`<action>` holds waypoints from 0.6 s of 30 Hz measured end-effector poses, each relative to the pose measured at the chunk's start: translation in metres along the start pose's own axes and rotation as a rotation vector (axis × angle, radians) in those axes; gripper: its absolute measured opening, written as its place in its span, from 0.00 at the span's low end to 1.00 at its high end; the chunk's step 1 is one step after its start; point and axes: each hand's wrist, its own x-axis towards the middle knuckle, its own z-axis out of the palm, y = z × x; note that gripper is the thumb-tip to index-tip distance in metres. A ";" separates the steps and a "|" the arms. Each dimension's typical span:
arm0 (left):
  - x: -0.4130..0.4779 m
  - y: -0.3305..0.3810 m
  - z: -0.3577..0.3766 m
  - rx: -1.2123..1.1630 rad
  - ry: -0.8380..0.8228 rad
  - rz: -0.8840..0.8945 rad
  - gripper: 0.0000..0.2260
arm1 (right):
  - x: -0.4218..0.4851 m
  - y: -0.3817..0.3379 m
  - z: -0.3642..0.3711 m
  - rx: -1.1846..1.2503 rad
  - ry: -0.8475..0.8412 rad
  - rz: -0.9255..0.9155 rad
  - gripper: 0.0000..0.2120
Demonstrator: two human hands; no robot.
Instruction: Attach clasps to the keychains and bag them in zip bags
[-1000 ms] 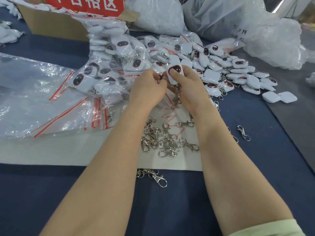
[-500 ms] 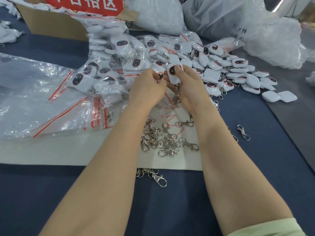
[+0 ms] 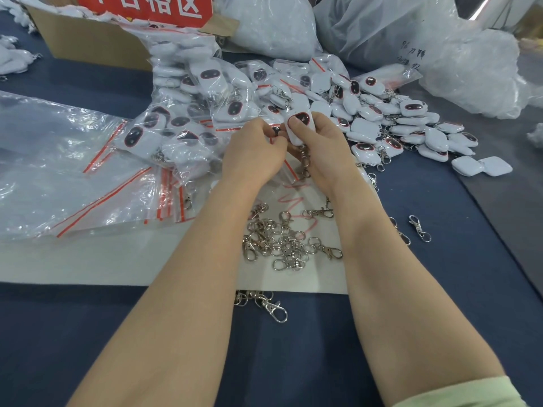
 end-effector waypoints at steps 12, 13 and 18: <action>-0.002 0.002 -0.001 -0.004 -0.015 -0.017 0.10 | 0.002 -0.002 0.001 0.059 0.051 0.056 0.05; -0.003 0.003 -0.002 -0.009 -0.022 -0.016 0.10 | 0.002 -0.003 0.002 0.073 0.069 0.072 0.06; -0.003 0.013 -0.020 -0.063 -0.060 -0.032 0.06 | -0.001 -0.016 0.009 0.007 0.157 0.078 0.12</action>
